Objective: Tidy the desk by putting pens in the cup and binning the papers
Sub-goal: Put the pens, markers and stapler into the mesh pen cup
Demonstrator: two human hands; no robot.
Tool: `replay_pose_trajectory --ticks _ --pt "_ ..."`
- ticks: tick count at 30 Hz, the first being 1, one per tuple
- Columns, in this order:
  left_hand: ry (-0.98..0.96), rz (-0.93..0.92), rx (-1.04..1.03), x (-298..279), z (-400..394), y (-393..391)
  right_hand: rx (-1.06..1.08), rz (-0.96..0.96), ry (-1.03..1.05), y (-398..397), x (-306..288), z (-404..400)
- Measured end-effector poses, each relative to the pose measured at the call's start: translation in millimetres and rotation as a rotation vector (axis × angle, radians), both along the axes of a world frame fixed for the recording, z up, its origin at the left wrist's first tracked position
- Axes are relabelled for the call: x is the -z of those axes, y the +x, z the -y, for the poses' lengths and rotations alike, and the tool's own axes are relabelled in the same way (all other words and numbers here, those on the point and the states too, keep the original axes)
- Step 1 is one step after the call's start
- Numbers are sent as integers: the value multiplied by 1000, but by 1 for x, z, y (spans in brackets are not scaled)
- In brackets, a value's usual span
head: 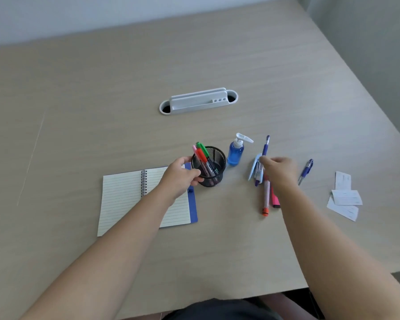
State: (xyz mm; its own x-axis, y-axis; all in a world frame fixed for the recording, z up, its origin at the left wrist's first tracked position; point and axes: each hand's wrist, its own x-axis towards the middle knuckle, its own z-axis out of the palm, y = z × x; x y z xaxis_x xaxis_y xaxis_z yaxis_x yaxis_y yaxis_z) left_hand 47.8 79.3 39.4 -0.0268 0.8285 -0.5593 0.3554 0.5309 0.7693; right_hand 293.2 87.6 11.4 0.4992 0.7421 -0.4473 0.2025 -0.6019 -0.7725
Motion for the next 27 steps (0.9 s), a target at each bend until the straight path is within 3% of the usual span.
replay_pose_trajectory --ticks 4,9,15,17,19,22,27 --pt "-35 13 77 -1 19 -3 135 -358 218 -5 -20 52" --pt "-49 38 155 -4 39 1 8 -404 411 -26 -48 74" --pt "-45 55 188 0 53 11 -445 24 269 -36 -46 76" --pt "-43 58 184 3 54 12 -430 -6 293 -27 -41 77" --pt "-41 60 180 5 55 13 -278 -83 304 -8 -35 73" --pt "-37 61 165 6 55 14 -123 52 102 29 -9 59" --pt "-29 67 129 9 56 19 -294 268 -181 44 30 37"
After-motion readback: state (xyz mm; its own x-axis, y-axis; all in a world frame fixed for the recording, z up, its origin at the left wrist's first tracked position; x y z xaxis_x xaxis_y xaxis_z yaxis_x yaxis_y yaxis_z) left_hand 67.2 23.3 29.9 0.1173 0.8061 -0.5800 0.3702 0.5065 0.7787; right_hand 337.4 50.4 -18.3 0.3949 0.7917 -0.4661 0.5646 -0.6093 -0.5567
